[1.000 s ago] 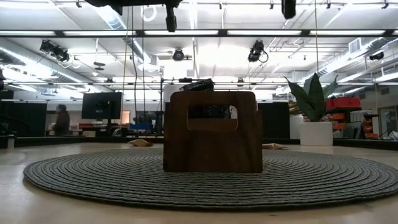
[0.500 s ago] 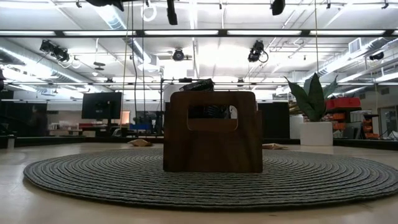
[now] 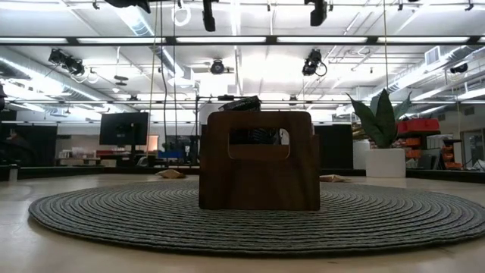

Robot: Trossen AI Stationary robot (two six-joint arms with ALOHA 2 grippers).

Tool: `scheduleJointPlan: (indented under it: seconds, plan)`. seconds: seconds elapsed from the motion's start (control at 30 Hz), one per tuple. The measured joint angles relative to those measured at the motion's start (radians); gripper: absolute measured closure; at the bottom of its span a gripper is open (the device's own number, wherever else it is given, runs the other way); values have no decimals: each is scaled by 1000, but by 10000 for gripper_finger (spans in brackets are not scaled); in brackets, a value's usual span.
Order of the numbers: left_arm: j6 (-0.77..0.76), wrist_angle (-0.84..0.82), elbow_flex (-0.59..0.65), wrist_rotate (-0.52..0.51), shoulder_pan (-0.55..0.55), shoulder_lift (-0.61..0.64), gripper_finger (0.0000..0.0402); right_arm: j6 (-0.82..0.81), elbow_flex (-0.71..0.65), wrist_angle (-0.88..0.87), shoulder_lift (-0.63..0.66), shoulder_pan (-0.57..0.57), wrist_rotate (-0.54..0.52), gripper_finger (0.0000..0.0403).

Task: Pick & Place Tea
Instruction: Put the brown tea bag into the bottom section of the wooden organizer

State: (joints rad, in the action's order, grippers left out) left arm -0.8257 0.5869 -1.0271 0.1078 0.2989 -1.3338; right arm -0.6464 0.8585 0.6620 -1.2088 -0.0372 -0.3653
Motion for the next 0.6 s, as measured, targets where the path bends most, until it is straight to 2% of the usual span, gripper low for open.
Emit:
scheduleJointPlan:
  seconds: [0.33, 0.6]
  plan:
    - [0, -4, 0, 0, 0, -8, 401, 0, 1, 105, -45, -23, 42, 249]
    - [1, -4, 0, 0, 0, -9, 401, 30, 99, -63, -50, -60, 105, 286]
